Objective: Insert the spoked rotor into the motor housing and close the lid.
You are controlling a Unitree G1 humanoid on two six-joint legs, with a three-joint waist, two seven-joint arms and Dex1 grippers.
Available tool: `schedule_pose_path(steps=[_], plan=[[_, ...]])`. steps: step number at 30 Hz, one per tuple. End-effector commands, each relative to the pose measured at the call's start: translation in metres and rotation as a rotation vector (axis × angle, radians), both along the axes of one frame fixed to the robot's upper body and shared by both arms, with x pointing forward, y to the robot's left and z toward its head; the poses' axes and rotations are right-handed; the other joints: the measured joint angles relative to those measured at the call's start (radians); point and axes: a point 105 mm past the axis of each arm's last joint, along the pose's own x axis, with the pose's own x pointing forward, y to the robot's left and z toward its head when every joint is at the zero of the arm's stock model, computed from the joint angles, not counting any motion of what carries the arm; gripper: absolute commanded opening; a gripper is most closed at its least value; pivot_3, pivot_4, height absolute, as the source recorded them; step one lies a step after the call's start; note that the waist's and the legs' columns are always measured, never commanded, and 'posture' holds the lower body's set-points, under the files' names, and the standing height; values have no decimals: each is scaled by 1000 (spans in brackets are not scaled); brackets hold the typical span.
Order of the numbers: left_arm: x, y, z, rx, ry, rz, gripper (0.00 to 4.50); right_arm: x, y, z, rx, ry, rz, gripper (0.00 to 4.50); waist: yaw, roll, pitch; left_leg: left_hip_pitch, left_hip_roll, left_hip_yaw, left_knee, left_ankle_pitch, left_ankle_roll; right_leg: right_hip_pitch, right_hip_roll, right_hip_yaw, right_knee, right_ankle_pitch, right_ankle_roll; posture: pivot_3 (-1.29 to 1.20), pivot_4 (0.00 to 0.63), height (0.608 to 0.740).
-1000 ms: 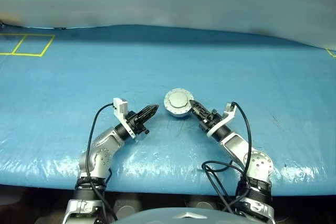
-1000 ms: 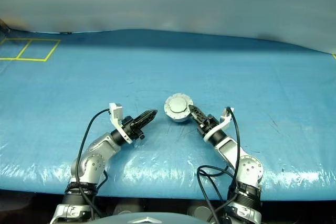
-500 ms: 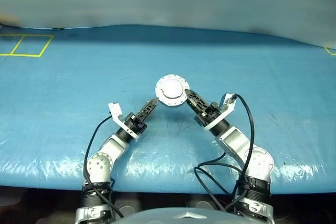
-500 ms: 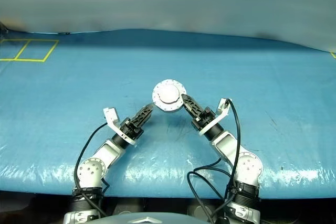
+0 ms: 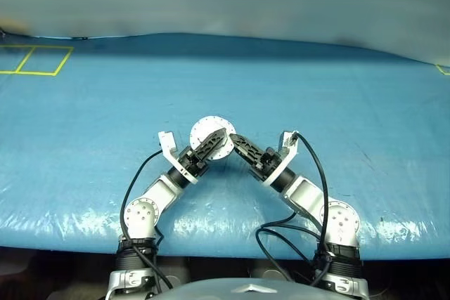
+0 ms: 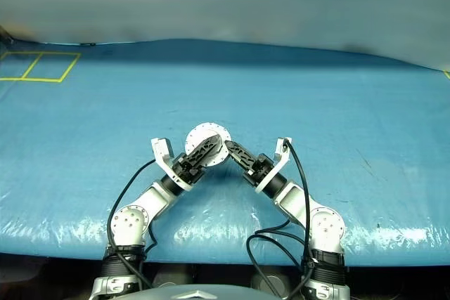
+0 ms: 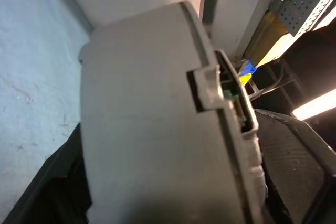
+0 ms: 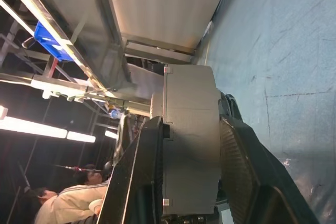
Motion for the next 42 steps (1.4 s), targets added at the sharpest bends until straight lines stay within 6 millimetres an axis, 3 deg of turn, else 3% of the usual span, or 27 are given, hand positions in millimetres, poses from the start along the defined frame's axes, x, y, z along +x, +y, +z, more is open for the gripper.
schedule_pose_path(steps=[1, 5, 13, 19, 26, 32, 42], plan=[[2, -3, 12, -19, -38, 1, 2660, 3, -1, 17, -12, -96, -49, 1142, 0, 0, 0, 0, 0, 0, 0, 0, 0, 0, 0, 0, 0, 0, 0, 0, 150, 740], [6, -1, 8, -20, 0, 18, 2648, 12, -6, 12, -20, -81, -98, 1142, 0, 0, 0, 0, 0, 0, 0, 0, 0, 0, 0, 0, 0, 0, 0, 0, 150, 740], [13, 6, 8, 5, -11, 95, 2648, 30, -18, 0, -159, -68, -254, 3837, 0, 0, 0, -1, 0, 0, 1, 0, 0, 0, 0, 0, 0, 1, 1, 0, 150, 740], [40, 41, 5, 24, 45, 371, 2648, 41, -32, -7, -220, -58, -350, 3837, 0, 0, 0, -1, 0, 0, 1, 0, 0, 0, 0, 0, 0, 2, 3, 0, 150, 740], [60, 87, 4, 62, 96, 631, 2648, 40, -34, -17, -321, -69, -343, 3837, 8, 0, 0, -1, 0, -1, 2, 0, 0, 0, 0, 0, 0, 4, 4, 0, 150, 740], [75, 128, -17, 165, 235, 856, 2648, 40, -40, -19, -342, -76, -364, 3837, 11, 0, 0, -1, -1, -1, 2, 0, 0, 1, 0, 0, 0, 5, 6, 0, 150, 740], [91, 153, -18, 224, 301, 1006, 2648, 40, -41, -19, -363, -90, -363, 3837, 15, -1, 0, 0, -1, -1, 3, 0, 0, 2, 0, 0, 0, 7, 9, 0, 150, 740]])
